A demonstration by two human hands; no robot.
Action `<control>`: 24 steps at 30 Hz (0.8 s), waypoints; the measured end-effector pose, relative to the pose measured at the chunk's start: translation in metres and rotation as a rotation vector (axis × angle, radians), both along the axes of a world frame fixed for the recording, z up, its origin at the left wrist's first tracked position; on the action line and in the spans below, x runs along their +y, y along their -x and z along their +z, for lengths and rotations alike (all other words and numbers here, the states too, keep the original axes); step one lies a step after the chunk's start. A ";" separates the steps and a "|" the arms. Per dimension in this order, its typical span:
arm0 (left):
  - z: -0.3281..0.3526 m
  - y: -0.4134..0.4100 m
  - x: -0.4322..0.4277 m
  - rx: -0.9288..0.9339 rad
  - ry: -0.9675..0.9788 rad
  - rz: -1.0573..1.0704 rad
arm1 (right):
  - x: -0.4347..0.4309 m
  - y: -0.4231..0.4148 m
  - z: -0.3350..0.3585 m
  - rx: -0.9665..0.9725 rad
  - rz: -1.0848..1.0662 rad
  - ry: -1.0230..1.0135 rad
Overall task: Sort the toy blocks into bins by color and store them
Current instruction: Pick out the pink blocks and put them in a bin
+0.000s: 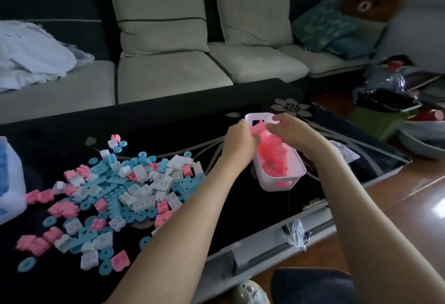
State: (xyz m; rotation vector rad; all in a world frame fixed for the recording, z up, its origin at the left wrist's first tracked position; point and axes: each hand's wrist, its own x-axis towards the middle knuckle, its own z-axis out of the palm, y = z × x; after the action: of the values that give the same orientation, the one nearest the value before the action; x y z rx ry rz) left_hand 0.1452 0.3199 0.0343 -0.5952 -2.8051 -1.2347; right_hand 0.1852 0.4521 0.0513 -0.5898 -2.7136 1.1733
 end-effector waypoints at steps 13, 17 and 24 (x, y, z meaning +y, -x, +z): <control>-0.024 -0.003 0.024 0.097 0.474 -0.235 | 0.000 -0.013 -0.010 -0.175 0.107 -0.467; -0.027 -0.005 0.017 0.190 0.378 -0.163 | 0.006 -0.017 -0.013 -0.168 0.103 -0.491; -0.025 -0.008 0.011 0.123 0.442 -0.160 | 0.018 -0.030 -0.005 -0.038 0.147 -0.310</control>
State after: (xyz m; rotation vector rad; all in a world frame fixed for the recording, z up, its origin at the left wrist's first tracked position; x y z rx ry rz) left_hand 0.1530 0.3313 0.0098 -0.8916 -2.9791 -0.5570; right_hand 0.2149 0.4702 0.0464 -0.3794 -2.9299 0.7471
